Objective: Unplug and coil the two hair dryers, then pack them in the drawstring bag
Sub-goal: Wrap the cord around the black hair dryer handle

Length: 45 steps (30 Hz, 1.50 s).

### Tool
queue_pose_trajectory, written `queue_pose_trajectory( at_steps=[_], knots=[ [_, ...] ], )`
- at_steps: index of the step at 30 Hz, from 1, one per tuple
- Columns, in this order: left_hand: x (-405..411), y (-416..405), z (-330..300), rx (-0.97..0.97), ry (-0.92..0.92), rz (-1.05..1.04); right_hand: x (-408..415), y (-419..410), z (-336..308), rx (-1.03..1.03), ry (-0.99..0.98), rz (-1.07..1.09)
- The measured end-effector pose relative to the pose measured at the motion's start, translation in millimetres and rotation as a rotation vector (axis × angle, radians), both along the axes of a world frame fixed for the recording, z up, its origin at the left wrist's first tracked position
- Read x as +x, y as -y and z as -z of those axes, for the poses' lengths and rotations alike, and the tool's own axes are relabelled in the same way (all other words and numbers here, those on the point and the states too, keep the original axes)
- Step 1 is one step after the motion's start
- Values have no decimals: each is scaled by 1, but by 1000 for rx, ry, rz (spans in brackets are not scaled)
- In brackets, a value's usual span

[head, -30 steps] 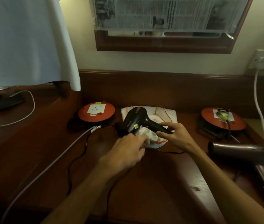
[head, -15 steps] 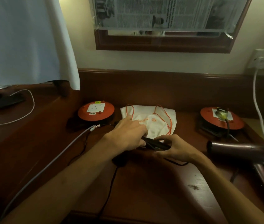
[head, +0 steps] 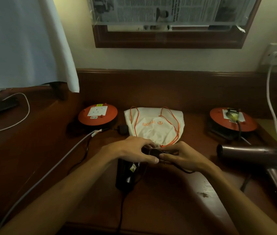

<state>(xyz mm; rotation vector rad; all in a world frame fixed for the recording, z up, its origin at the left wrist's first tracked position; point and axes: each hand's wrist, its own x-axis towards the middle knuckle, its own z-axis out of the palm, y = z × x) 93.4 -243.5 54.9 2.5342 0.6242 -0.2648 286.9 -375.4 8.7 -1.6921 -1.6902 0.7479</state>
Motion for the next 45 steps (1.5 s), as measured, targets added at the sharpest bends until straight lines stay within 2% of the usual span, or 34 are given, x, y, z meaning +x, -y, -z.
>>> queue_pose_trajectory(
  at_steps=[2, 3, 5, 15, 20, 25, 28, 30, 31, 32, 34, 36, 38, 40, 44, 45],
  knots=[
    [4, -9, 4, 72, -82, 14, 2, 1, -1, -23, -35, -12],
    [6, -12, 6, 45, -90, 0, 3, 2, -2, -39, -47, -10],
    [7, -17, 13, 13, -57, -9, 4, 4, -2, -56, -63, -10],
    [3, -6, 33, 216, 77, 57, 5, 3, 6, -124, -108, 137],
    [1, -2, 37, 311, 100, 58, 2, -4, 13, -39, 27, 225],
    [-6, -9, 47, 338, 187, 61, -8, -4, 3, -31, 54, 248],
    [-10, -16, 54, 349, 281, 9, -17, 1, -4, 125, 311, 362],
    [-13, -24, 58, 340, 353, -60, -39, 11, -5, 437, 367, 513],
    [-15, -28, 59, 326, 386, -105, -56, 18, -3, 547, 314, 561],
    [-18, -31, 61, 304, 416, -156, -76, 25, 1, 561, 200, 570],
    [-25, -36, 61, 251, 476, -254, -118, 36, 13, 326, -117, 477],
    [-28, -36, 61, 224, 521, -325, -147, 36, 28, 17, -202, 375],
    [-29, -33, 58, 177, 550, -355, -157, 32, 38, -57, -174, 331],
    [-30, -31, 56, 130, 592, -367, -151, 29, 35, -67, -243, 333],
    [-35, -31, 57, 51, 699, -424, -135, 42, 24, -238, -803, 248],
    [-37, -31, 58, 40, 717, -435, -137, 45, 22, -272, -843, 232]
  ],
)
